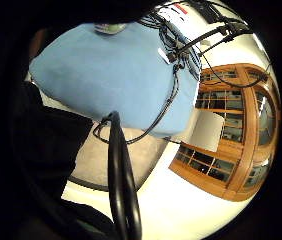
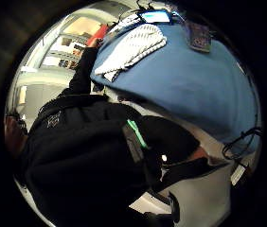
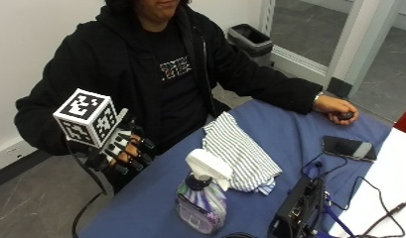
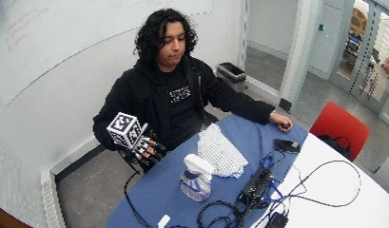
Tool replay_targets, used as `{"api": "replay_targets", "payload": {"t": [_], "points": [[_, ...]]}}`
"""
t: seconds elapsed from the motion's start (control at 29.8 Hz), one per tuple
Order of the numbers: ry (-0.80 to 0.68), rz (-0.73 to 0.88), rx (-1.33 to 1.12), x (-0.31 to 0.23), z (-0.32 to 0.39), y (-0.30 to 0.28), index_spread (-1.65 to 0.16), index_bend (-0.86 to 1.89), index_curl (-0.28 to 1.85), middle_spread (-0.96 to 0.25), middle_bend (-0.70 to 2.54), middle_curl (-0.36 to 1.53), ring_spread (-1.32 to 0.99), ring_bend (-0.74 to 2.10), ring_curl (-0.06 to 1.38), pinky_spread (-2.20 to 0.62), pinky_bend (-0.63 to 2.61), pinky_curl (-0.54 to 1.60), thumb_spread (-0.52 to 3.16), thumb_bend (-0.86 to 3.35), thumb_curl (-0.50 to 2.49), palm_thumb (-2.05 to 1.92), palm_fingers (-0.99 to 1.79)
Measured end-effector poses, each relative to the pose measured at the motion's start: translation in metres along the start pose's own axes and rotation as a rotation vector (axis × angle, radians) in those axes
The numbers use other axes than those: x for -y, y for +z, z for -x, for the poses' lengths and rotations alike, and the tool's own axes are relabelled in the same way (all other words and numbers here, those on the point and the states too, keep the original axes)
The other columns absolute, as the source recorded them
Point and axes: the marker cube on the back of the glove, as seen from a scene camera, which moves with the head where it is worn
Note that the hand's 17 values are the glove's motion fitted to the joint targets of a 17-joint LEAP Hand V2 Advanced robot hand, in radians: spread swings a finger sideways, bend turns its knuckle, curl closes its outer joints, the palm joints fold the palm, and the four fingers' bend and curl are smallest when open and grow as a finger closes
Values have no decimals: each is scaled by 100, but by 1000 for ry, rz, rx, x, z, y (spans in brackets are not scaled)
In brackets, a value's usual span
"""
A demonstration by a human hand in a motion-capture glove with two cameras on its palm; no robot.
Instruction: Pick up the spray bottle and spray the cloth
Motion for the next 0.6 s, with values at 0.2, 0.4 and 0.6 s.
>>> {"api": "replay_targets", "payload": {"t": [0.2, 0.4, 0.6], "points": [[16, 0, -1, 3, -4, -1, -27, 13, 10, -2, 29, 14, -3, 42, 16, 15, 34, 15, 72, 19, 10, 35, 46], [87, -73, -16, 30, 4, -4, -32, 14, 14, -1, 27, 18, -3, 43, 20, 18, 35, 20, 92, 17, 14, 39, 42], [46, -60, -51, 21, -37, -30, -34, 14, 17, -1, 26, 22, -3, 43, 22, 20, 35, 23, 103, 14, 17, 41, 41]]}}
